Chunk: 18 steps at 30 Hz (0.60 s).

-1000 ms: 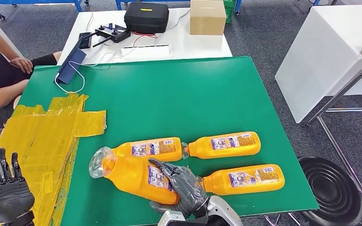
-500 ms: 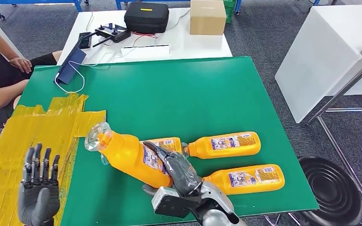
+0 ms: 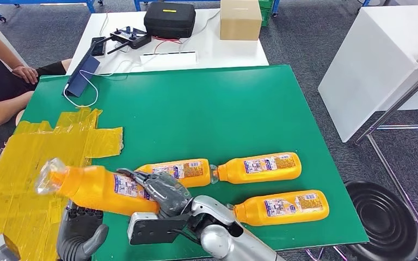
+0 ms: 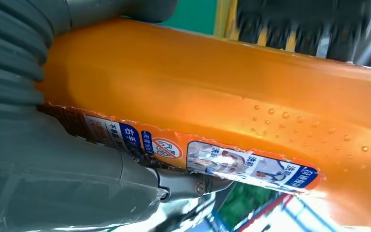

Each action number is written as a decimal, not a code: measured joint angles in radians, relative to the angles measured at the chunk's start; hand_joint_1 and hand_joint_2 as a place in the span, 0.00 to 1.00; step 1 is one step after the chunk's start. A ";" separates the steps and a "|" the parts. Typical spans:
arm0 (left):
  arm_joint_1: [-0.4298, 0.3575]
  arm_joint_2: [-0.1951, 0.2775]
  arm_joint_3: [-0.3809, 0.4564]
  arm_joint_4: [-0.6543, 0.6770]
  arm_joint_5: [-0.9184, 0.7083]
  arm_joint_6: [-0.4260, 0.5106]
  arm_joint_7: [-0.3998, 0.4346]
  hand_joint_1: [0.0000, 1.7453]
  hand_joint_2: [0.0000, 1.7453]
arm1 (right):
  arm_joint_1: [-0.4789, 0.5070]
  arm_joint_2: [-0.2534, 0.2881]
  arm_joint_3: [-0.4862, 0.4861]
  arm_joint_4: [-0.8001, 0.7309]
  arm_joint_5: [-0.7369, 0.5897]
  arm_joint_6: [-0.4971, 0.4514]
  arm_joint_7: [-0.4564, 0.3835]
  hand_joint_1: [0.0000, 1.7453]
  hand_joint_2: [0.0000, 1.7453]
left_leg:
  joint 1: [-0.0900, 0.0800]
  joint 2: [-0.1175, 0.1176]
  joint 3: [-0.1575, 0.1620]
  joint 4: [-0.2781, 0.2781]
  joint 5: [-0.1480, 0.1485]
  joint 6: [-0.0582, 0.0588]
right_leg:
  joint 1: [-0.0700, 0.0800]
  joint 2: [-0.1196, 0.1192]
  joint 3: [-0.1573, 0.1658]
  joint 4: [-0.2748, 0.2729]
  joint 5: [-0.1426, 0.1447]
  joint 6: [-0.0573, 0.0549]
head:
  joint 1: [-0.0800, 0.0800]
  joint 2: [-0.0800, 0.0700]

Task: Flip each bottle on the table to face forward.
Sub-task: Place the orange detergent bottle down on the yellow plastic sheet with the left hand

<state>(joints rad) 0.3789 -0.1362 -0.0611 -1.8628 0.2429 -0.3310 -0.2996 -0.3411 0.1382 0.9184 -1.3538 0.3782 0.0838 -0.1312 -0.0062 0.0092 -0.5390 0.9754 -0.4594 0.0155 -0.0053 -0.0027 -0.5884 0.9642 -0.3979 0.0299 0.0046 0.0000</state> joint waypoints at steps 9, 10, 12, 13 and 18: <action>-0.014 0.030 -0.038 0.007 -0.027 0.066 -0.022 0.00 1.00 | -0.061 0.049 0.139 0.158 0.021 0.074 -0.051 1.00 1.00 | 0.000 0.000 0.000 0.000 0.000 0.000 | 0.000 0.000 -0.001 0.000 0.000 0.000 | 0.000 0.000; -0.013 0.031 -0.038 0.007 -0.028 0.068 -0.023 0.00 1.00 | -0.064 0.055 0.147 0.172 0.021 0.076 -0.057 1.00 1.00 | 0.000 0.000 0.000 0.000 0.000 0.000 | 0.000 0.000 -0.001 0.000 0.000 0.000 | 0.000 0.000; -0.010 0.035 -0.036 0.009 -0.029 0.071 -0.024 0.00 1.00 | -0.073 0.063 0.157 0.197 0.021 0.076 -0.064 1.00 1.00 | 0.000 0.000 0.000 0.000 0.000 0.000 | 0.000 0.000 -0.001 0.000 0.000 0.000 | 0.000 0.000; -0.010 0.036 -0.036 0.009 -0.030 0.073 -0.025 0.00 1.00 | -0.077 0.066 0.161 0.207 0.020 0.076 -0.066 1.00 1.00 | 0.000 0.000 0.000 0.000 0.000 0.000 | 0.000 0.000 -0.001 0.000 0.000 0.000 | 0.000 0.000; -0.004 0.039 -0.033 0.010 -0.028 0.075 -0.031 0.75 1.00 | -0.091 0.072 0.173 0.235 0.020 0.076 -0.072 1.00 1.00 | 0.000 0.000 0.000 0.000 0.000 0.000 | 0.000 0.000 -0.001 0.000 0.000 0.000 | 0.000 0.000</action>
<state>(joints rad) 0.3752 -0.0973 -0.0938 -1.8526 0.2153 -0.2561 -0.3302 -0.4320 0.2099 1.0910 -1.1192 0.3983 0.1598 -0.2029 -0.0065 0.0096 -0.5391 0.9754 -0.4594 0.0154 -0.0052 -0.0024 -0.5894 0.9641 -0.3979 0.0298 0.0046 0.0000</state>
